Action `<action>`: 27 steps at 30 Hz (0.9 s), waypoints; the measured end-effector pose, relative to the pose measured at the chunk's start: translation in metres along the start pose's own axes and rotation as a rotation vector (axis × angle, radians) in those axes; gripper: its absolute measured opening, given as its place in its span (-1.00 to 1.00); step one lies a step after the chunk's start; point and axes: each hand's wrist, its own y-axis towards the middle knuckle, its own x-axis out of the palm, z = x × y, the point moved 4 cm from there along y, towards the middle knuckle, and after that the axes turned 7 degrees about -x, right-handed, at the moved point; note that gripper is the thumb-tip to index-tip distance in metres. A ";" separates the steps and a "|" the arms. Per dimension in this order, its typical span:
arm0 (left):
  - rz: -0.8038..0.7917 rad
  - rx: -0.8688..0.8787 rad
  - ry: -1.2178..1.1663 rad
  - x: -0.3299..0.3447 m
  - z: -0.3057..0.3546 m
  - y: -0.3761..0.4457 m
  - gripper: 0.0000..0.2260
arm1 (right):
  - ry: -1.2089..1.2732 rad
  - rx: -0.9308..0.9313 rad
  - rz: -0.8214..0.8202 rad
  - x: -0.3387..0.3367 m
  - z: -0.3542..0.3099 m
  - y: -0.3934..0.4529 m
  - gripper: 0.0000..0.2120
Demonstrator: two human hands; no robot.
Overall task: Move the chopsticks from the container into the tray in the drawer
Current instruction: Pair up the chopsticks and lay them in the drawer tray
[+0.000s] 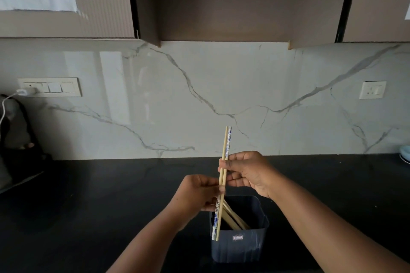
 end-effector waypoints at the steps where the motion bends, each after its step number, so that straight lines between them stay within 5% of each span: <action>1: 0.001 -0.006 -0.001 -0.002 0.000 -0.001 -0.96 | -0.009 0.001 0.006 0.001 0.000 -0.001 -0.87; 5: 0.054 -0.031 -0.049 -0.013 0.004 -0.006 -0.93 | -0.075 -0.064 0.069 -0.008 -0.020 -0.005 -0.92; 8: 0.051 -0.067 -0.118 -0.023 0.009 -0.009 -0.90 | -0.196 -0.297 0.088 -0.015 -0.055 -0.012 -0.89; 10: 0.021 -0.081 -0.175 -0.025 0.014 -0.011 -0.85 | -0.522 -0.616 0.053 -0.009 -0.079 -0.026 -0.85; 13: -0.028 -0.086 -0.272 -0.024 0.021 -0.014 -0.86 | -1.248 -1.328 -0.051 0.011 -0.088 -0.055 -0.76; 15: -0.084 -0.093 -0.330 -0.021 0.025 -0.016 -0.84 | -1.474 -1.554 -0.177 0.014 -0.070 -0.064 -0.75; 27: -0.222 -0.186 -0.393 0.001 0.023 -0.026 -0.85 | -1.479 -1.681 -0.181 0.007 -0.022 -0.070 -0.76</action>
